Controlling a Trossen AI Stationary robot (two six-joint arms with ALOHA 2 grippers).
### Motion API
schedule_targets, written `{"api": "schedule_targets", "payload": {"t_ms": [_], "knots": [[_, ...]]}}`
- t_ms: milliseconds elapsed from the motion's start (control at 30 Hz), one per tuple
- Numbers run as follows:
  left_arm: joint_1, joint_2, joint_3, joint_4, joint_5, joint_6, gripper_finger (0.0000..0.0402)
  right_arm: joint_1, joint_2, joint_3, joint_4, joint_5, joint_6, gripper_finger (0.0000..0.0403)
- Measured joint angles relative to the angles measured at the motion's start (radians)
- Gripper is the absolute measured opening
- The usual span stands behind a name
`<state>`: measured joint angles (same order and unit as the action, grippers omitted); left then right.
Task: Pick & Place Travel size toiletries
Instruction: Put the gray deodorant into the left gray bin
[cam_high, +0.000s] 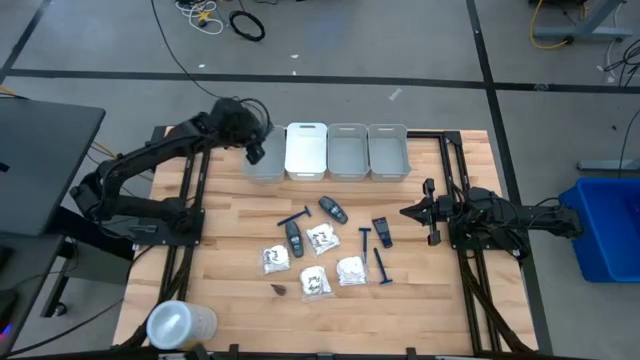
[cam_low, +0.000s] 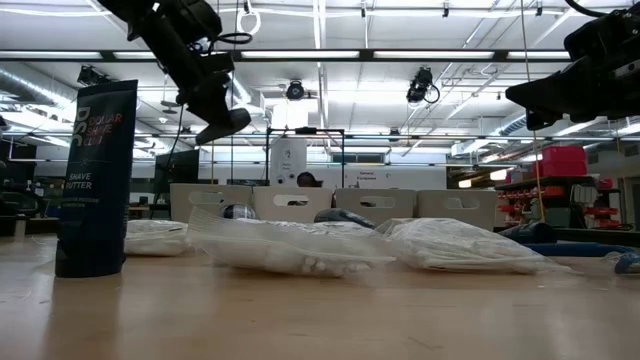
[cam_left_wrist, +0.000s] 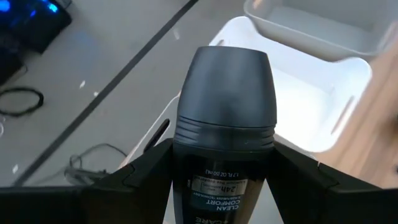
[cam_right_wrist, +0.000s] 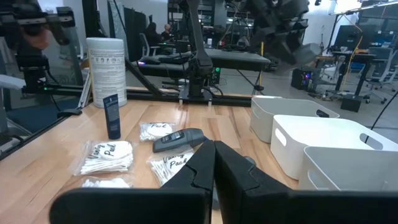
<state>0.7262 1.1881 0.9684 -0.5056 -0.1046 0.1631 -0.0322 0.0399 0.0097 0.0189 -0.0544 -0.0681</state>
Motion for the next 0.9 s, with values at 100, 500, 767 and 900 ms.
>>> {"api": "schedule_targets", "payload": {"t_ms": [100, 500, 767, 900], "knots": [[0.007, 0.004, 0.0, 0.0, -0.012, -0.059, 0.0235, 0.0, 0.0, 0.0, 0.0, 0.0, 0.0, 0.0014], [0.007, 0.075, -0.005, -0.007, -0.017, -0.283, 0.0235, 0.0, 0.0, 0.0, 0.0, 0.0, 0.0, 0.0014], [0.02, 0.187, -0.005, -0.018, -0.014, -0.355, 0.0235, 0.0, 0.0, 0.0, 0.0, 0.0, 0.0, 0.0013], [0.019, 0.23, -0.005, -0.018, -0.01, -0.363, 0.0235, 0.0, 0.0, 0.0, 0.0, 0.0, 0.0, 0.0014]]}}
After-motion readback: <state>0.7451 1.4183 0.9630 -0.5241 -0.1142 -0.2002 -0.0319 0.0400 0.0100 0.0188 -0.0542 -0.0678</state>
